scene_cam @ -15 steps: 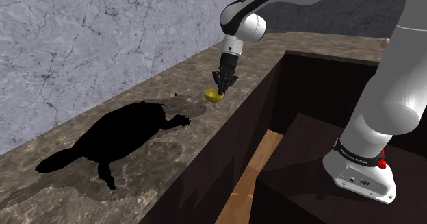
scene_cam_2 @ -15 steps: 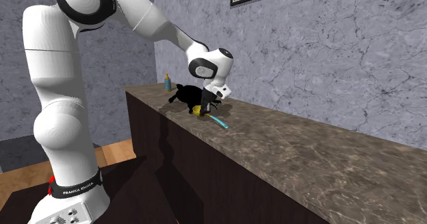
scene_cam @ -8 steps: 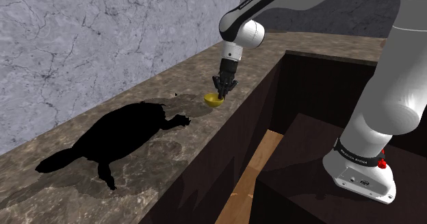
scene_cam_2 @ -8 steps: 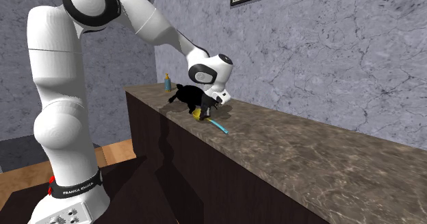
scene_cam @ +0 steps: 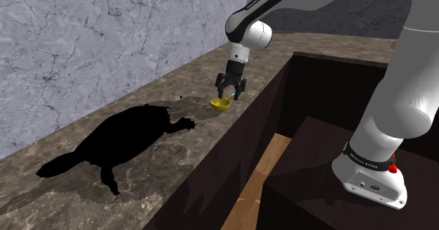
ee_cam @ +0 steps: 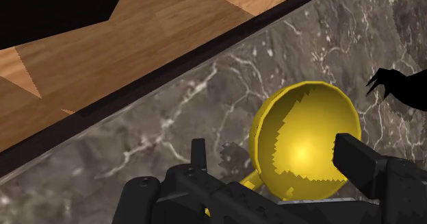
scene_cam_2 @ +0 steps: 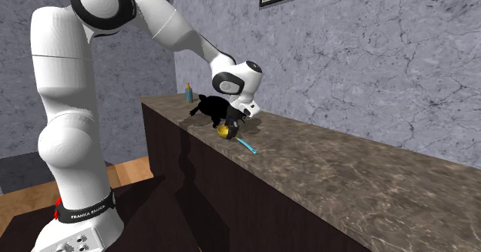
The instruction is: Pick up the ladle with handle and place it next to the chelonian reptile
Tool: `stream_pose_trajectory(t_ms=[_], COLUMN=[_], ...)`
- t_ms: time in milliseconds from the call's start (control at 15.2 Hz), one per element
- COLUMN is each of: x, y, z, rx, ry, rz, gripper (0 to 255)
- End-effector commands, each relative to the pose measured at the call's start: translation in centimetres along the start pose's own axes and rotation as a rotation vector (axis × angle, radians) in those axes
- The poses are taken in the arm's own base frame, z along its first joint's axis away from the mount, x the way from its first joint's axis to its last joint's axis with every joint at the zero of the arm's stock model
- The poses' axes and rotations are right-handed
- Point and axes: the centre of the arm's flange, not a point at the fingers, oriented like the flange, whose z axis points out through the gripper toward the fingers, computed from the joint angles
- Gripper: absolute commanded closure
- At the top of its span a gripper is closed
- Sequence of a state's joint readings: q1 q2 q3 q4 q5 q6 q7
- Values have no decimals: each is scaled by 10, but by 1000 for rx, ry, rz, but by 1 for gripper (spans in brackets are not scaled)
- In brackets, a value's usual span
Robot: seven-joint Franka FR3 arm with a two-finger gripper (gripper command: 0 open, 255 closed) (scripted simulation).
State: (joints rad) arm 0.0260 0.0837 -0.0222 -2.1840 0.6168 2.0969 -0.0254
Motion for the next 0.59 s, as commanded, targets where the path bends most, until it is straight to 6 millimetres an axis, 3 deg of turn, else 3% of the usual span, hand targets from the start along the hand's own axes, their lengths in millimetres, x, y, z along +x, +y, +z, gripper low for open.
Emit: stream_pose_trajectory(t_ms=[0,66,330,528], x=[0,0,0,0], y=[0,0,0,0], z=[0,0,-50,-50], rx=[0,0,0,0], ry=[0,0,0,0], rz=[0,0,0,0], gripper=[0,0,0,0])
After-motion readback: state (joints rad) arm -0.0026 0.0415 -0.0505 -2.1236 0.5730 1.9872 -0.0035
